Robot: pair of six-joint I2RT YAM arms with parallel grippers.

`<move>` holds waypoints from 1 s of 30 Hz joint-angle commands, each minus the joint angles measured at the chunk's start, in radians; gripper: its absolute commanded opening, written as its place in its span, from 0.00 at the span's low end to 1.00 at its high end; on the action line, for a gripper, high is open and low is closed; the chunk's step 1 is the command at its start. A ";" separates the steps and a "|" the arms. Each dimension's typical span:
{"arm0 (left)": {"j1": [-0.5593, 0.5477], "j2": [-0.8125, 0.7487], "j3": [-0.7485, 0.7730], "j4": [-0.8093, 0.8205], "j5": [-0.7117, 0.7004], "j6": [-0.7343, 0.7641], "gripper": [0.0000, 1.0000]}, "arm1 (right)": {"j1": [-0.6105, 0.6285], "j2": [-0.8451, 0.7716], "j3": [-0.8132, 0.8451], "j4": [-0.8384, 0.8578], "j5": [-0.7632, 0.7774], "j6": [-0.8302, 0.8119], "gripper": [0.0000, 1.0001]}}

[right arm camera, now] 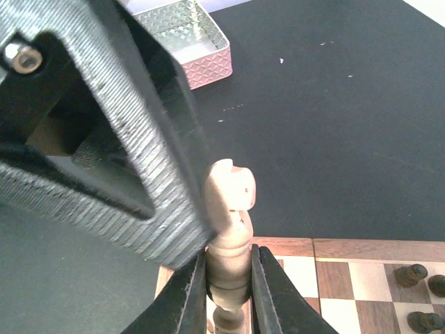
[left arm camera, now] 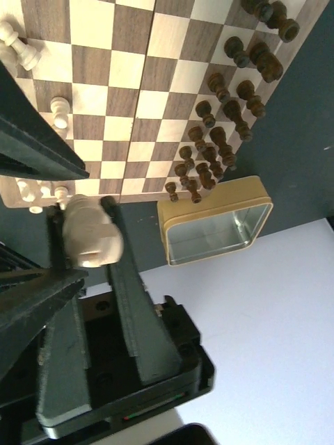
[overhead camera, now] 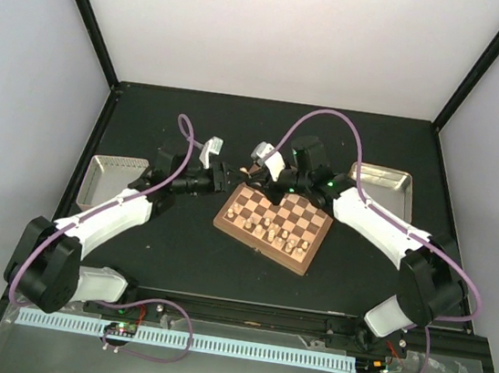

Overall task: Set up the chess pieces on the board
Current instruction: Pick up the chess piece from the chessboard.

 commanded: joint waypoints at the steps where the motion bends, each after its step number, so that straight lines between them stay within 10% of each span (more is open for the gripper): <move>1: 0.013 0.010 0.027 0.066 -0.028 -0.017 0.40 | 0.011 -0.016 -0.008 0.019 -0.033 -0.032 0.06; 6: 0.019 0.010 0.014 0.096 -0.028 -0.027 0.38 | 0.011 -0.020 -0.010 0.013 -0.037 -0.033 0.07; 13: 0.019 0.053 0.008 0.124 0.014 -0.036 0.05 | 0.011 -0.011 0.000 0.013 -0.020 -0.008 0.11; 19: 0.023 0.052 0.020 0.104 0.007 -0.015 0.02 | 0.008 -0.002 0.045 -0.029 0.016 0.111 0.41; 24: 0.034 0.029 0.034 0.132 0.024 -0.088 0.02 | -0.058 -0.127 -0.130 0.219 -0.096 0.434 0.70; 30: 0.045 -0.042 0.036 0.246 0.060 -0.359 0.01 | -0.088 -0.216 -0.309 0.612 -0.085 1.030 0.76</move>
